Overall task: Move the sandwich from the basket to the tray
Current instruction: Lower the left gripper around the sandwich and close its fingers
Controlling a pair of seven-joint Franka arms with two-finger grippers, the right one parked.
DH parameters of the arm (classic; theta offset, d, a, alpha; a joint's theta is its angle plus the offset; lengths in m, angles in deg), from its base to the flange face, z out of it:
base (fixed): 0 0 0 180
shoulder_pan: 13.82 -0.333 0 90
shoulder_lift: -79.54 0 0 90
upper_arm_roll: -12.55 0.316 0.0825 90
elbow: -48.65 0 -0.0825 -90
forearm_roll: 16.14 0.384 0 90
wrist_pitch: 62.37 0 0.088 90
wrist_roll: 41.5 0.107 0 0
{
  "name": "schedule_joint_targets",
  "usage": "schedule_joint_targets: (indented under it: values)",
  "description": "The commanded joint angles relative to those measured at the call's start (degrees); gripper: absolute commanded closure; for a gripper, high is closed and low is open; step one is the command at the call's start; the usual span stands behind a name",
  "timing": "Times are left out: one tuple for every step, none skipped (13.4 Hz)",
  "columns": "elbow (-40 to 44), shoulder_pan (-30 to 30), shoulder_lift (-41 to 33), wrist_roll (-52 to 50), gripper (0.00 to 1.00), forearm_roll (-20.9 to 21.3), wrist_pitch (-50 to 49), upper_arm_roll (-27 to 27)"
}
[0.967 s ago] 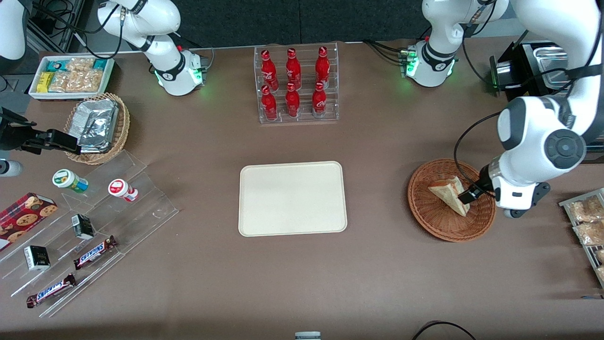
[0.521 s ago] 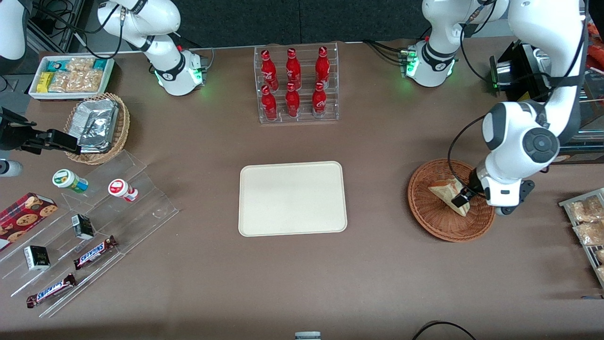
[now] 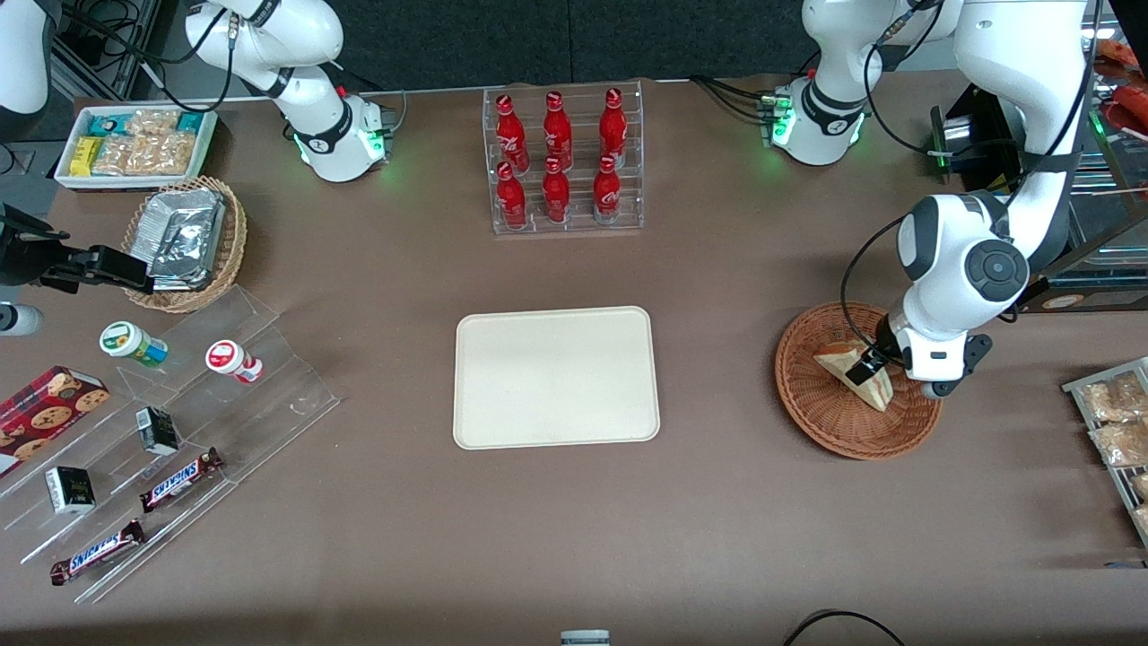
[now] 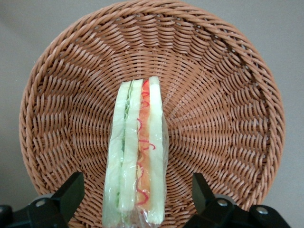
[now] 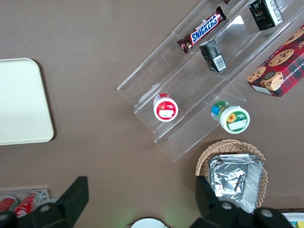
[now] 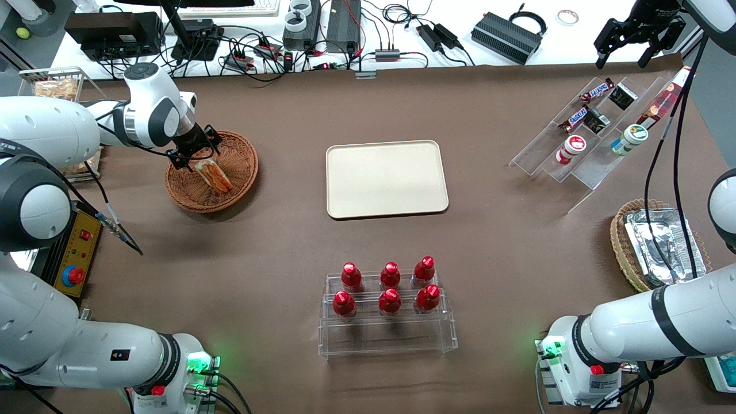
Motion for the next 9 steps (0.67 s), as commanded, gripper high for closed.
schedule_joint_targets:
  values:
    - [-0.93,0.29,0.66,-1.16,0.0,0.12,2.07,0.04]
    - [-0.85,0.29,1.09,-1.25,0.0,0.12,2.07,0.04]
    - [-0.93,0.38,1.27,-1.25,0.0,0.12,2.07,0.04]
    - [-0.93,0.38,1.8,-1.25,0.0,0.12,2.16,0.04]
    - [-0.93,0.38,2.06,-1.25,0.0,0.12,2.33,0.04]
    - [-0.93,0.38,2.15,-1.34,0.0,0.04,2.42,0.04]
    - [-0.93,0.47,2.15,-1.34,0.0,0.12,2.42,0.04]
    - [-0.93,0.38,2.24,-1.42,0.0,0.04,2.33,-0.05]
    - [-0.93,0.47,2.24,-1.51,0.0,0.03,2.25,-0.05]
